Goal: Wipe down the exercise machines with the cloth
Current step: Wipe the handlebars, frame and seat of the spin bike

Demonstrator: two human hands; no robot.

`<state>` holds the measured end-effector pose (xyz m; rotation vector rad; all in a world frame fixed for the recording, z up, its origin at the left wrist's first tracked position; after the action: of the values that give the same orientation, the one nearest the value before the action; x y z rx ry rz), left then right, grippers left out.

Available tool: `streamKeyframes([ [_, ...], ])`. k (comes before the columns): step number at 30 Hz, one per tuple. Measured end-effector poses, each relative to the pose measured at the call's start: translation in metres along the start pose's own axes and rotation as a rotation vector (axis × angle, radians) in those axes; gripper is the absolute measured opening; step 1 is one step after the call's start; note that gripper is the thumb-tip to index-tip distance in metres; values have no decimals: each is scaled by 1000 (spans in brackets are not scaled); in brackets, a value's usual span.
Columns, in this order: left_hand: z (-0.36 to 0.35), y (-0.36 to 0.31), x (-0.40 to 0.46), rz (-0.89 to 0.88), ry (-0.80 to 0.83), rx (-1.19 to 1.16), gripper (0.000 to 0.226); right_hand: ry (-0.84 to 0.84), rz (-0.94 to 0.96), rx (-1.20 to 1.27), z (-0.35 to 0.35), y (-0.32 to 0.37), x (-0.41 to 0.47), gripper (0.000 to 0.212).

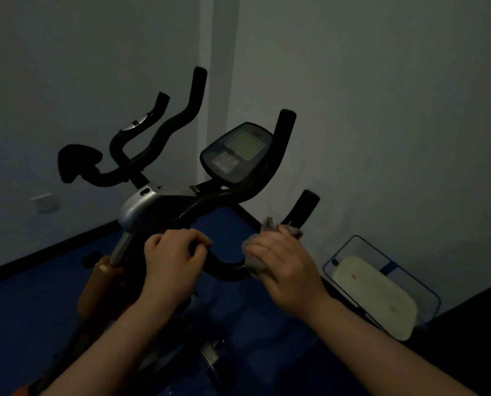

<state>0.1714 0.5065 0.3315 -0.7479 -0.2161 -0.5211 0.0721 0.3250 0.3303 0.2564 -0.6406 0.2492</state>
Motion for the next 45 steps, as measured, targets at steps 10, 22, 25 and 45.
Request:
streamKeyframes([
  [10,-1,2,-1,9,12,-11,26,-24,78,-67,6,-21,15,30],
  [22,-2,2,0,-18,12,20,29,-551,-489,215,2,16,2,23],
  [25,-2,2,0,-17,21,39,28,-956,-800,409,31,-6,14,29],
  [45,-2,-1,1,-31,46,63,36,-723,-780,468,5,-24,12,29],
])
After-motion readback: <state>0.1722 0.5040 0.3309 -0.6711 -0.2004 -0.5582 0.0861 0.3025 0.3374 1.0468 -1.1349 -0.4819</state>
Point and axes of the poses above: each hand's wrist, its own x-axis towards the middle knuckle, its own z-axis out of the back of the hand, y = z × x, the point moved 4 cm from there along x, towards the middle knuckle, and after that the axes turned 4 degrees about -z, right-handed, at the moved point
